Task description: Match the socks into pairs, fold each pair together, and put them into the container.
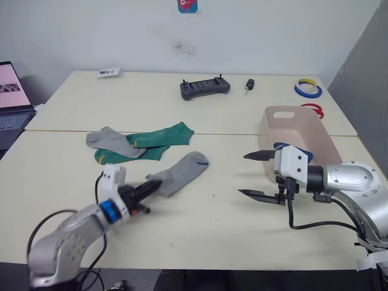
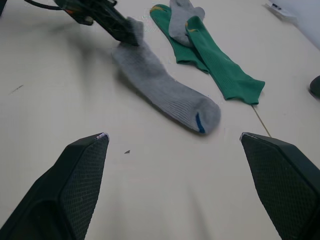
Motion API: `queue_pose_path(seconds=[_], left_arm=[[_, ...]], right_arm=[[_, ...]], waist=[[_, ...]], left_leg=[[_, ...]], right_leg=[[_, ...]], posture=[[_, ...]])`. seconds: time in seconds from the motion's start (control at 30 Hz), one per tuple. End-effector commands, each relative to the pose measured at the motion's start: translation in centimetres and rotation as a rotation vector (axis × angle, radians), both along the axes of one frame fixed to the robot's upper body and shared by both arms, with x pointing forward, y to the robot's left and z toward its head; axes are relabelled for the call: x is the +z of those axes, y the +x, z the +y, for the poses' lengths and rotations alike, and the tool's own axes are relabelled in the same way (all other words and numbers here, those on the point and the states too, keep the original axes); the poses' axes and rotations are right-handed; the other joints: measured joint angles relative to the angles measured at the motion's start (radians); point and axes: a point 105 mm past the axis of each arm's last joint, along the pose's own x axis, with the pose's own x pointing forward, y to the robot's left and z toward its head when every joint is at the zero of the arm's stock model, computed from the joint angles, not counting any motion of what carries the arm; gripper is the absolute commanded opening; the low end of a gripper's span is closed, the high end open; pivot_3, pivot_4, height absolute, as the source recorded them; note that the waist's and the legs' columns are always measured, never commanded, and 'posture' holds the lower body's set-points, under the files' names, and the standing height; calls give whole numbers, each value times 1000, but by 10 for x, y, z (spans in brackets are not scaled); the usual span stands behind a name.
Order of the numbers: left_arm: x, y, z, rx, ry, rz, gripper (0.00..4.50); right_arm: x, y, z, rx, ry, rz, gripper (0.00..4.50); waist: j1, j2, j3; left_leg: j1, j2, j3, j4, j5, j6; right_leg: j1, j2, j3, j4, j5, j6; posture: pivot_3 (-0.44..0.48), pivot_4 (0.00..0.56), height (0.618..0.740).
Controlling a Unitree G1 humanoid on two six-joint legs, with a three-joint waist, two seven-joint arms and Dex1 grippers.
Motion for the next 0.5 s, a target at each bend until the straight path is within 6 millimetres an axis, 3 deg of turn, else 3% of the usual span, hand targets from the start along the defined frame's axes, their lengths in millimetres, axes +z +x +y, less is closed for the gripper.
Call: queue_pose_path(seconds=[0.03,0.27,0.5], left_arm=[[3,-14,3,1,16,-10,11],[-12,-39,-9,-16,10,46,11],[-13,-37,-4,44,21,29,11]], right_arm=[[7,-6,5,40,9,-31,4500],[5,-7,6,55,5,-24,4500],[3,-7,5,56,5,-19,4500]], waist=[[2,0,0],[4,0,0],[3,0,0]], left_leg=[[0,0,0,0,0,0],[0,0,0,0,0,0],[0,0,-1,-1,0,0]], right_leg=[[0,0,0,0,0,0],[0,0,0,-1,0,0],[0,0,-1,0,0,0]], posture=[[0,150,740],[0,150,740],[0,150,740]])
